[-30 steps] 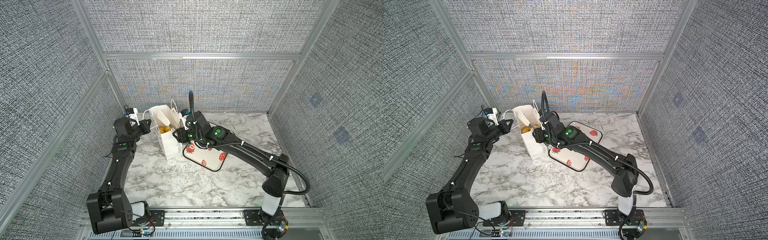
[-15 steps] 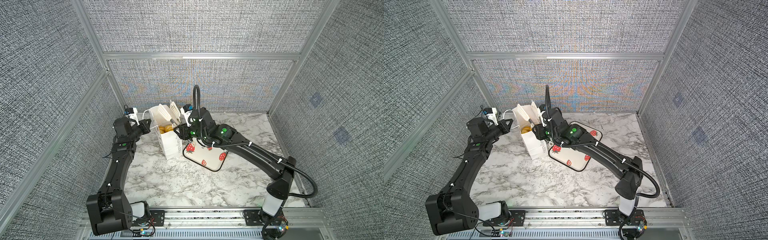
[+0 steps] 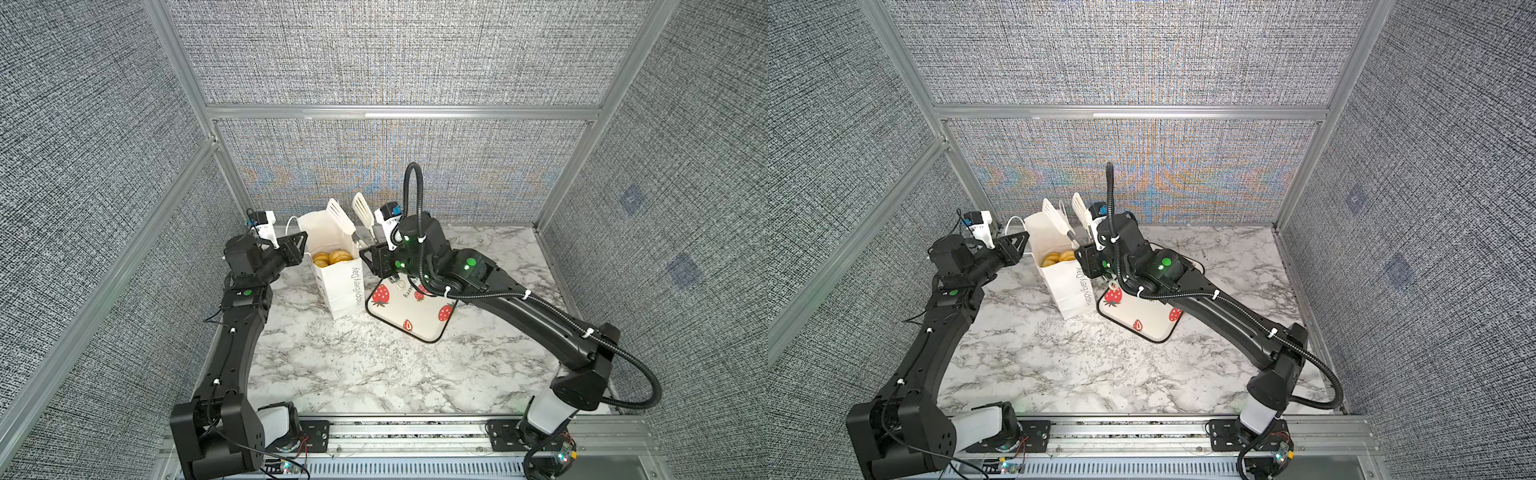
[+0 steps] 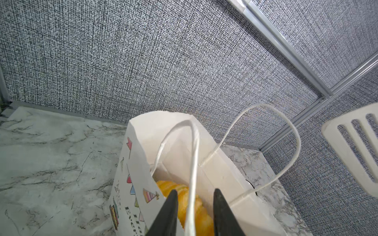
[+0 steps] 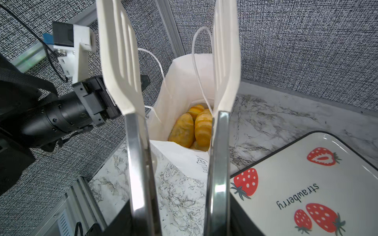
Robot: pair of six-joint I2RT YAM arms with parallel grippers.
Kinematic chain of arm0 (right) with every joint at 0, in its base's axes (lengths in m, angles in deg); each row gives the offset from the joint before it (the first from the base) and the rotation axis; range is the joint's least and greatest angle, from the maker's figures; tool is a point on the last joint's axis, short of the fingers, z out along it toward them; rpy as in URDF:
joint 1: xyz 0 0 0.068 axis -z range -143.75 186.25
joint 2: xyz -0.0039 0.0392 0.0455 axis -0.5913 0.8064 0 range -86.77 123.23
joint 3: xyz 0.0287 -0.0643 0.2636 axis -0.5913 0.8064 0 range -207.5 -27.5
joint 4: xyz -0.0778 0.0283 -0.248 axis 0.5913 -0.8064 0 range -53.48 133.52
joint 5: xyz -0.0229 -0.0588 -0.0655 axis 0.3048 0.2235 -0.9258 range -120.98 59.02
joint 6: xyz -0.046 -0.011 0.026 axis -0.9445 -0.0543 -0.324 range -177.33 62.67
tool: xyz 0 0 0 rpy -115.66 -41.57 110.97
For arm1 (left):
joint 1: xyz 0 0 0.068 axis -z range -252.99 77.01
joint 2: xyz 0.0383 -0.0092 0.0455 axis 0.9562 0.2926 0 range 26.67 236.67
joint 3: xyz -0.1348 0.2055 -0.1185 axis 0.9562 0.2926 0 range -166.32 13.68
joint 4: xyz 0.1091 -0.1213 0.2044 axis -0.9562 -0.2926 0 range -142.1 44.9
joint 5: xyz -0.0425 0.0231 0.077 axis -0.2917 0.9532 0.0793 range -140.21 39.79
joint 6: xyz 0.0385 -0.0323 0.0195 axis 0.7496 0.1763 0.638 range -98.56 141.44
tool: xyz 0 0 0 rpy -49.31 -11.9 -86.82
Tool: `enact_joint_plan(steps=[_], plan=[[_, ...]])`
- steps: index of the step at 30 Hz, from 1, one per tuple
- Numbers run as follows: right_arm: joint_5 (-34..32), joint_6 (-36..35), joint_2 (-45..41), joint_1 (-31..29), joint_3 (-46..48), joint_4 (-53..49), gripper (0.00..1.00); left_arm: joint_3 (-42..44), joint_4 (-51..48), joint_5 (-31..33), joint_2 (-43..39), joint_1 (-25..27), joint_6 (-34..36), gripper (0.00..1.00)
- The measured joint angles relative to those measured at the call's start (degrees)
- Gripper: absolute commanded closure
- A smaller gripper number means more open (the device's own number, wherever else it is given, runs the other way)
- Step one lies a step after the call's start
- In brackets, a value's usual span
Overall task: Place the fake bread into the paper bag
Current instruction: 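Raise the open tongs out of the bag while the left gripper releases the bag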
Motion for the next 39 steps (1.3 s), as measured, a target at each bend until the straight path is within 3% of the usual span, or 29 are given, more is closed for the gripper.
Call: enact_joint_plan(steps=[7,8,9,27,39], plan=[[-1.3,-0.1,-4.2,1.4,5.3,0.0,0.48,-0.8,-0.3,-0.2,-0.5,0.8,0.0,0.31],[-1.4,-0.1,-4.9,1.6,6.1,0.1,0.48,-0.9,-0.3,-0.1,-0.9,0.9,0.0,0.24],[-1.5,0.0,-5.5,1.9,6.9,0.1,0.48,-1.0,-0.4,0.0,-1.2,1.0,0.1,0.02],[-3.3,0.6,-19.4,11.5,22.6,0.9,0.48,0.7,-8.1,6.7,-11.0,1.3,1.5,0.01],[-3.0,2.3,-29.2,24.3,35.3,-0.9,0.48,2.0,-18.2,11.0,-19.7,1.3,3.5,0.01]])
